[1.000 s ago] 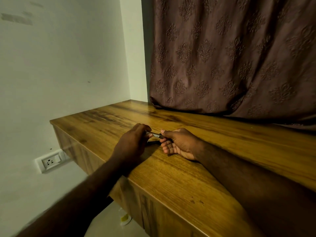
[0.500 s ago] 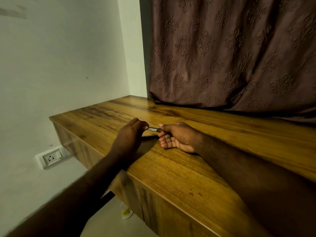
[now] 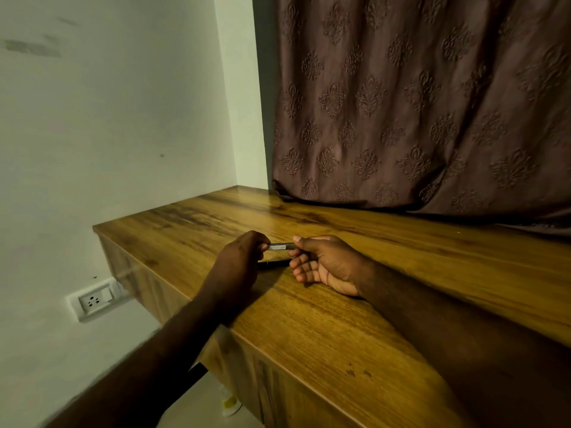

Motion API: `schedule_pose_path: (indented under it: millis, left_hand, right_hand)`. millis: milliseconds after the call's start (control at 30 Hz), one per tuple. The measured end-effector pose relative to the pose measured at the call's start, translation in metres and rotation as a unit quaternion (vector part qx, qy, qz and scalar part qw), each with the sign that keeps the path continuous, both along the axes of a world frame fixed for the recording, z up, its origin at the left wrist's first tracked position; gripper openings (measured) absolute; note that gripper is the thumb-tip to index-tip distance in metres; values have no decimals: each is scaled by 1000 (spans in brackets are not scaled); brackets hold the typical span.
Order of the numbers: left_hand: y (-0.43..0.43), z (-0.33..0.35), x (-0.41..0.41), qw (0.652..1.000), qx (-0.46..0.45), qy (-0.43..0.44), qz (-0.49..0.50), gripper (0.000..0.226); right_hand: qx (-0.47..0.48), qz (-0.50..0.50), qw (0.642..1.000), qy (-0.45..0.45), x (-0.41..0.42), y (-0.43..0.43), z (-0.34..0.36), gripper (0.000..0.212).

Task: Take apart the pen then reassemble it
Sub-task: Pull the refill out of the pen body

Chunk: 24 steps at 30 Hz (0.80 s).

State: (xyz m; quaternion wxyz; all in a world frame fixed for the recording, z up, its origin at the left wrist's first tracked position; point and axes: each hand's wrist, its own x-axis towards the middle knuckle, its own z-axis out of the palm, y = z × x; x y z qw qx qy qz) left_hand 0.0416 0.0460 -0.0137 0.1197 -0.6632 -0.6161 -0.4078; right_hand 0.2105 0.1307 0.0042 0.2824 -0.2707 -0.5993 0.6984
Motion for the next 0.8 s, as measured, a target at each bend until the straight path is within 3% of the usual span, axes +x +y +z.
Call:
schedule_pose_path:
  millis: [467, 800]
  left_hand:
    - [1, -2, -2, 1000, 6, -6, -16, 13]
    - [-1, 0, 0, 998, 34, 38, -40, 16]
  right_hand:
    - [-14, 42, 998, 41, 4, 5, -2, 14]
    - [-36, 21, 999, -23, -1, 4, 4, 40]
